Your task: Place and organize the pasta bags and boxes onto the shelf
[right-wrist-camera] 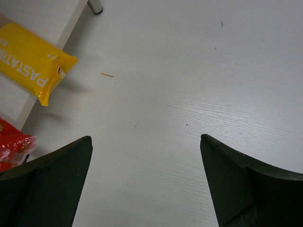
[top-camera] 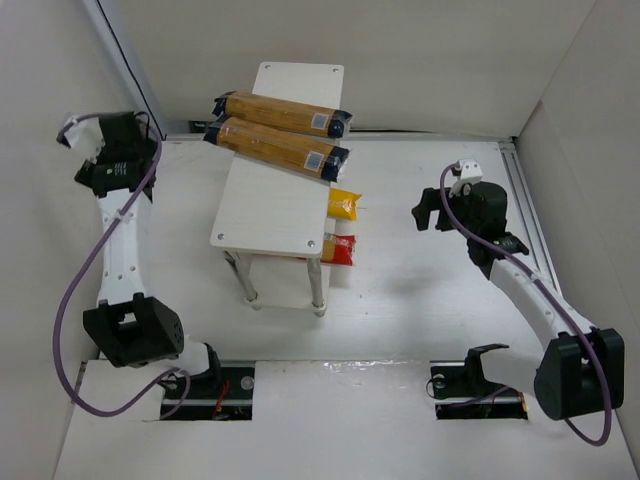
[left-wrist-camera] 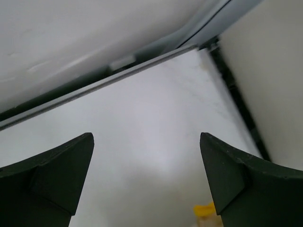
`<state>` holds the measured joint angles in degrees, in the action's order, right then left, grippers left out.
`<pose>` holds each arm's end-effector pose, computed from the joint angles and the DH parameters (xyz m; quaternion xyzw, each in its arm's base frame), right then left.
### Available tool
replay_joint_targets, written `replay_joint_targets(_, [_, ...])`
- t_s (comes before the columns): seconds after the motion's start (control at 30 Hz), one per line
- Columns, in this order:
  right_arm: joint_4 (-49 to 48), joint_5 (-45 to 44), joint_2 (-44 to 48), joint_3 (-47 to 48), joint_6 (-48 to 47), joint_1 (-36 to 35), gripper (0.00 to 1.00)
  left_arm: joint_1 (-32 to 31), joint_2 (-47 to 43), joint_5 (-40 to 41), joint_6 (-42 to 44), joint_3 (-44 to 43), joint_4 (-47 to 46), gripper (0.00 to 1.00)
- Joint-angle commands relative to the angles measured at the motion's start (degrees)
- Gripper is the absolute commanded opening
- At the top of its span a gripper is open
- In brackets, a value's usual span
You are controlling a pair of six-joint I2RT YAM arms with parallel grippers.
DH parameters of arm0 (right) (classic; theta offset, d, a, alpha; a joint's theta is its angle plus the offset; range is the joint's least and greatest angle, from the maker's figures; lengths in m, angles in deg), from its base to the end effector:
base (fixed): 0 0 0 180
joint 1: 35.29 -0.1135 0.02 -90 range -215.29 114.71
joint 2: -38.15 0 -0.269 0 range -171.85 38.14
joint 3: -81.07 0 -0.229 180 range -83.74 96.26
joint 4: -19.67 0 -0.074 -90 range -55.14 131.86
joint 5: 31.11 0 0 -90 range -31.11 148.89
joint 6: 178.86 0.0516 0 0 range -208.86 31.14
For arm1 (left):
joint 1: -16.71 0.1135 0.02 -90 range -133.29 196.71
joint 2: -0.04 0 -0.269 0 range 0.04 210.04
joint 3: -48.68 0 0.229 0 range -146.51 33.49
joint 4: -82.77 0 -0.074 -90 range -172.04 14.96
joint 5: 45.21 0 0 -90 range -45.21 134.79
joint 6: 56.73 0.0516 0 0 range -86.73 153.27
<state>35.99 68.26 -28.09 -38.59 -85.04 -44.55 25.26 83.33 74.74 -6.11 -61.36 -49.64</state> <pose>0.2504 0.0493 0.2889 -0.0848 0.8242 0.1307 0.5444 0.2968 0.0707 0.4415 -0.4571 0.6672 0.0594 0.5851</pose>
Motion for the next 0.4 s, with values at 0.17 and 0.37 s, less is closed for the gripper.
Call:
replay_joint_targets(0.17, [0.6,-4.2,-2.8,3.9,1.7,2.2,1.0,6.2,-9.9,-15.2,-4.1,23.2,-6.7,0.92])
replay_joint_targets(0.37, [3.4,-3.3,-3.4,6.1,1.7,3.4,1.0,5.2,-9.9,-13.1,-5.2,26.3,-7.2,0.92])
